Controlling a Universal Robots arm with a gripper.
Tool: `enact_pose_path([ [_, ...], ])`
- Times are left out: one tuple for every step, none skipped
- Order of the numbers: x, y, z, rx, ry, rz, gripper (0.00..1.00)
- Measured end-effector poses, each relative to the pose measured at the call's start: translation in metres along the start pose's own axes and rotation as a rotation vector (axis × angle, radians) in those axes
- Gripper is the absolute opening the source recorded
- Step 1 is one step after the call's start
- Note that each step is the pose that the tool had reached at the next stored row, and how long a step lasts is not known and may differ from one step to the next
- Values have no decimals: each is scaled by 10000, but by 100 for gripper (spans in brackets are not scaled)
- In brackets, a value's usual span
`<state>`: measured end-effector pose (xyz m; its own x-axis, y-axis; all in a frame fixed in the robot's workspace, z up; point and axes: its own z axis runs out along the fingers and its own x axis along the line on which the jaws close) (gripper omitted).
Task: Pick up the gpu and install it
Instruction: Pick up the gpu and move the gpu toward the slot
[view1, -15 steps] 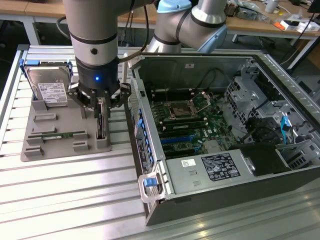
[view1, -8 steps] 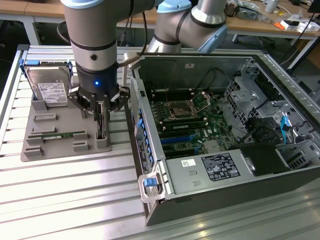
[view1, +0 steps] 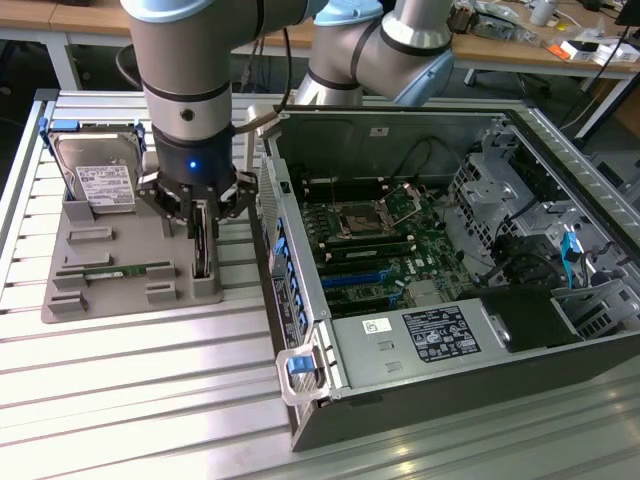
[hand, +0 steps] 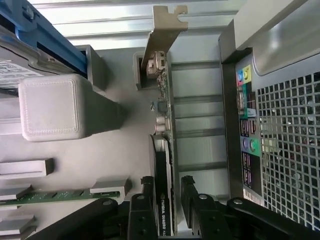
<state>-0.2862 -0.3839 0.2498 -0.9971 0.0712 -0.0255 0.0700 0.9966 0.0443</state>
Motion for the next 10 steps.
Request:
enact_pose_path([
  [7, 32, 12, 0, 0, 1, 36],
  [13, 55, 20, 0, 0, 1, 36],
  [18, 73, 27, 0, 0, 1, 36],
  [22, 88, 33, 0, 0, 0, 36],
  [25, 106, 43, 0, 0, 0, 36],
  [27, 123, 50, 0, 0, 0, 36],
  [28, 138, 55, 0, 0, 0, 36],
  [28, 141, 56, -1, 0, 0, 36],
  [28, 141, 56, 0, 0, 0, 36],
  [28, 141, 56, 0, 0, 0, 36],
])
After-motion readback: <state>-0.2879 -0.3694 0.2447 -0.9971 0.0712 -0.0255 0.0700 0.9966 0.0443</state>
